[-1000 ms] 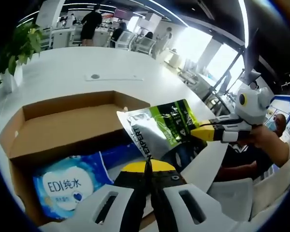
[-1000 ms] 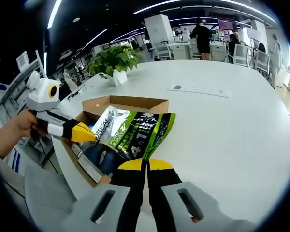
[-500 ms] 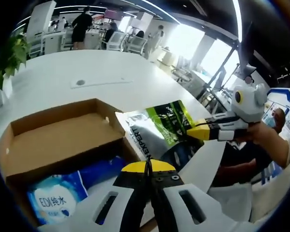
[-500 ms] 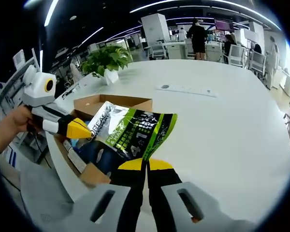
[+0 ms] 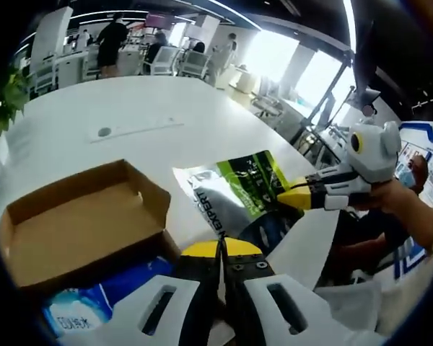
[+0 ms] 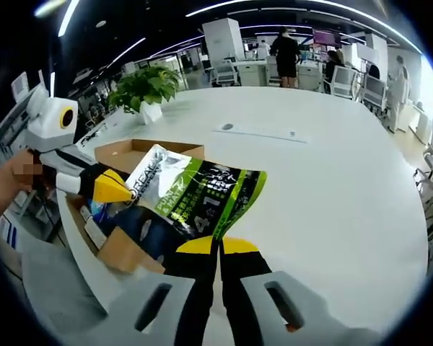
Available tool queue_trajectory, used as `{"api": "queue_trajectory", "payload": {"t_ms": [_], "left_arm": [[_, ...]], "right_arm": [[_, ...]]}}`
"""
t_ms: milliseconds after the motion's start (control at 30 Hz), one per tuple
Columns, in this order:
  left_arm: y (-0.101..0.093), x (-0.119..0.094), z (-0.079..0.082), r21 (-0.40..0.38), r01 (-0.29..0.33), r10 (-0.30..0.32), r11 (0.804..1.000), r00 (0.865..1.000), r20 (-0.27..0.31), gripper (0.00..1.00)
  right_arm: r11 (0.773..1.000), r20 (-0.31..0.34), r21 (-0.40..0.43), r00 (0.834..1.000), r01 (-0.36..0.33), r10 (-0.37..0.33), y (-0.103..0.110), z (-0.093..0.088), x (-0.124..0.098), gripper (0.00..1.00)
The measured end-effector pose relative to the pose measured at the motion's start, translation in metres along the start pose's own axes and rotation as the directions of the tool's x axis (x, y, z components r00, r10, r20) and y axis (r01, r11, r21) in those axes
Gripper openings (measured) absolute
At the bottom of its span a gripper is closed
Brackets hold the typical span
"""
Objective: Operate the shoe box by opening the lid, removing the specified soft item, and placing it in the target area until the item is outside and the box remains undamaged.
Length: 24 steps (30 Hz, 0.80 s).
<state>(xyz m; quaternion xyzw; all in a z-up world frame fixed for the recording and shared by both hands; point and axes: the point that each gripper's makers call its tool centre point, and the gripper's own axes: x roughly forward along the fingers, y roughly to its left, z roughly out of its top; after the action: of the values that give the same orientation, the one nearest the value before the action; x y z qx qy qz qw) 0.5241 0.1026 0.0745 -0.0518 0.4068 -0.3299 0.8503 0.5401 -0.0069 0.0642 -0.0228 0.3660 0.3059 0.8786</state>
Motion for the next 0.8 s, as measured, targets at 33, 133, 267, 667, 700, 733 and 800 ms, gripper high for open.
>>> {"api": "queue_trajectory", "payload": {"t_ms": [33,133,267,667,700,733,800], "left_arm": [[0.0,0.003,-0.001,0.008,-0.002,0.002,1.0,1.0,-0.011,0.0],[0.001,0.007,-0.003,0.039,-0.013,0.015,0.999,0.999,-0.033,0.0],[0.003,0.014,-0.006,0.103,-0.035,0.042,0.994,0.997,-0.068,0.0],[0.013,0.04,-0.012,0.359,-0.063,0.143,0.931,0.969,-0.202,0.0],[0.013,0.042,-0.012,0.368,-0.063,0.147,0.928,0.967,-0.207,0.0],[0.012,0.045,-0.012,0.383,-0.059,0.152,0.922,0.964,-0.217,0.0],[0.013,0.05,-0.014,0.405,-0.054,0.162,0.913,0.958,-0.238,0.0]], "right_arm": [[1.0,-0.009,-0.005,1.0,0.004,-0.004,-0.002,-0.002,0.002,0.0],[1.0,-0.027,-0.022,1.0,0.008,-0.008,-0.004,-0.005,0.006,0.0],[0.999,-0.049,-0.035,0.999,0.015,-0.017,-0.007,-0.009,0.012,0.0],[0.996,-0.091,-0.08,0.995,0.043,-0.051,-0.021,-0.012,0.027,0.0],[0.995,-0.095,-0.084,0.994,0.047,-0.055,-0.023,-0.013,0.028,0.0],[0.995,-0.101,-0.089,0.993,0.053,-0.062,-0.025,-0.014,0.03,0.0],[0.994,-0.106,-0.094,0.992,0.056,-0.066,-0.027,-0.014,0.031,0.0]]}}
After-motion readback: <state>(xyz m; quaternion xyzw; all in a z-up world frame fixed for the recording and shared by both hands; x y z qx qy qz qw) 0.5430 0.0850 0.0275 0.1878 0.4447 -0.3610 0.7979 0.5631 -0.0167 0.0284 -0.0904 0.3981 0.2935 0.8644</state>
